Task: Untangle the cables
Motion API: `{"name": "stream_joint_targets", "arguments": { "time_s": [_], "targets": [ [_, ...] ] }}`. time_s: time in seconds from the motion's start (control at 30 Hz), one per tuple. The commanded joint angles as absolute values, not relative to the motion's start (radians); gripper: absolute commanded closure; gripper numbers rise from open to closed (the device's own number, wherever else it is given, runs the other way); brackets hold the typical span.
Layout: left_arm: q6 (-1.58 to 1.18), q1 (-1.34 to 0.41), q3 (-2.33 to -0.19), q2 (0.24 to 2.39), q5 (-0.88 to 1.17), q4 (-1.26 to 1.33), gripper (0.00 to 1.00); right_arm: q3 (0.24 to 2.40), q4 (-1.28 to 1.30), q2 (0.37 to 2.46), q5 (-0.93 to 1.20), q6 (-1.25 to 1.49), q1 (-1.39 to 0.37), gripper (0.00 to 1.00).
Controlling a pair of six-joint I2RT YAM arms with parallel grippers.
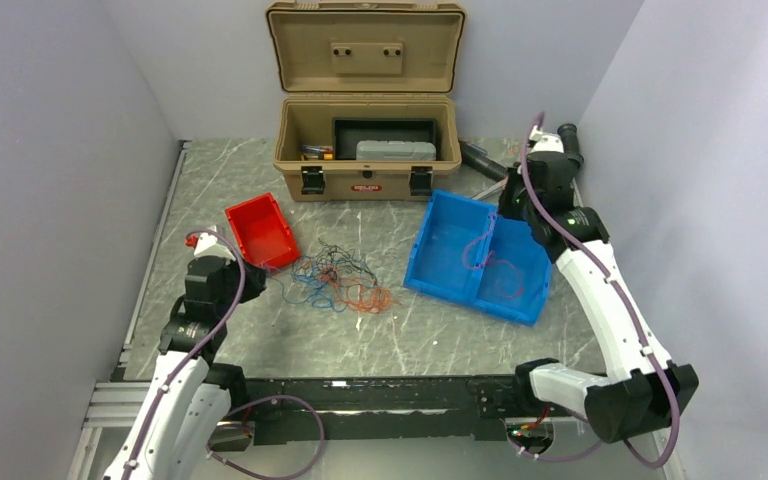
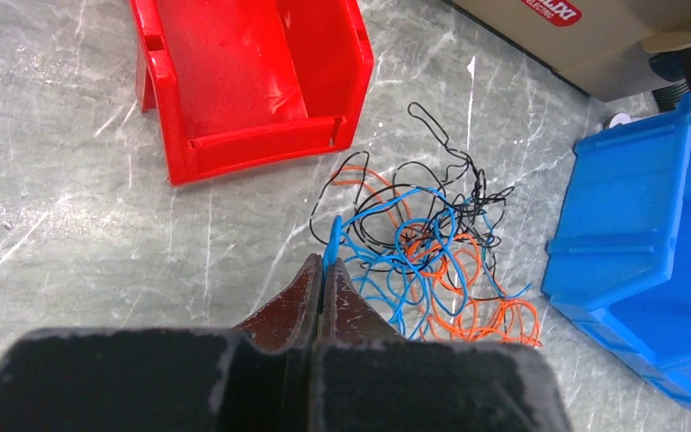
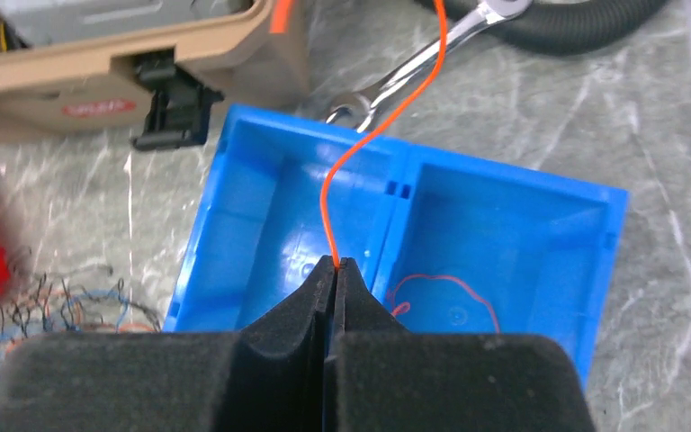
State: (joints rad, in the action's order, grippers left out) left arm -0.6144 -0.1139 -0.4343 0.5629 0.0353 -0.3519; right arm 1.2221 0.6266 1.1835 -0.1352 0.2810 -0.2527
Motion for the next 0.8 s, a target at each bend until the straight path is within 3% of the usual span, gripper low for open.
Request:
{"name": "stream_joint_targets", "arguments": {
  "time_s": [0.0,0.23,0.6,0.77],
  "targets": [
    [-0.636,-0.107,-0.471,0.535,0.042,-0.333,1.0,1.204,0.585,1.123,-0.193,0.383,-0.202,1.0],
    [-0.627,-0.106,-0.464,0.518,0.094,-0.302,1.0,1.199,0.56,1.022,-0.374,0.453,-0.131,1.0],
    [-0.61,-0.107,-0.446,0.519,0.201,-0.235,1.0,0.95,0.466,1.16,-0.574,0.552,-0.126,1.0],
    [-0.595,-0.107,-0.456,0.526,0.198,-0.241,1.0,0.931,0.469,1.29,-0.622,0.595,-0.117,1.0]
  ]
}}
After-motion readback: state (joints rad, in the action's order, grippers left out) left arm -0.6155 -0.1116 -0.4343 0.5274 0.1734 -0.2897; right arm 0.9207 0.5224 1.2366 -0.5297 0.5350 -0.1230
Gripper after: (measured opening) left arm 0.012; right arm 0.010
